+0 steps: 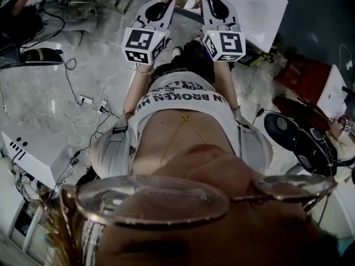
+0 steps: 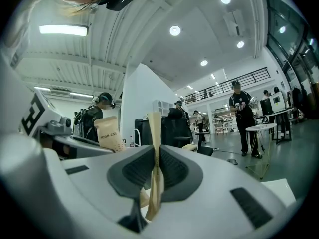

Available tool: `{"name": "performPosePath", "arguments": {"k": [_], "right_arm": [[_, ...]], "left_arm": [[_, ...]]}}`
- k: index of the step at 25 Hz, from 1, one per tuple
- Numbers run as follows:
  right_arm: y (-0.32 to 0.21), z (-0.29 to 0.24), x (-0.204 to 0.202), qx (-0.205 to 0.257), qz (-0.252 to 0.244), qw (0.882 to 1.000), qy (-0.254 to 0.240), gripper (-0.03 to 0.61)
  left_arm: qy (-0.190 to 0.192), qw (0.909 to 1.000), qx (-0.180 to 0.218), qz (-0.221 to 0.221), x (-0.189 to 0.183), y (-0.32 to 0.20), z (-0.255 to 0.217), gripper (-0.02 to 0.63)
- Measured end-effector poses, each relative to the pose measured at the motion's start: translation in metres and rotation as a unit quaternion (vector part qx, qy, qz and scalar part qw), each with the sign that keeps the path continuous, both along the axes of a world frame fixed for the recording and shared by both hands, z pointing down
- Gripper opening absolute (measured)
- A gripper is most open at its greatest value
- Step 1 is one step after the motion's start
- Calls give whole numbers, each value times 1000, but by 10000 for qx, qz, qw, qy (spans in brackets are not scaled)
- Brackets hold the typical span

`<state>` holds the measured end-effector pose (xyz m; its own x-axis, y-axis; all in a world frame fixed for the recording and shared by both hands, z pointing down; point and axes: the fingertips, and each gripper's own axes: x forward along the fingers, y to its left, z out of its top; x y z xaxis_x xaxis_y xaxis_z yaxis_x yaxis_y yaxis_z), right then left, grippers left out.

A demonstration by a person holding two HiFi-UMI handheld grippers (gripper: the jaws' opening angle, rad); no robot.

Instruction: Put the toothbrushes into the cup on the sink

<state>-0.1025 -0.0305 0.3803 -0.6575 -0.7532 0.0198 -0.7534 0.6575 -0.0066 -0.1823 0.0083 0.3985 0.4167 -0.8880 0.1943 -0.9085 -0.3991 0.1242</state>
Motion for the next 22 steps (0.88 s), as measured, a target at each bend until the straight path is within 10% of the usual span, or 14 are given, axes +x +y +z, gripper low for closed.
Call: {"name": "performPosePath", "arguments": {"k": [22], "right_arm": [[-89, -13, -2, -43, -302, 9995, -125, 44]], "left_arm": [[-89, 9997, -125, -184, 0, -90, -11, 32]]}}
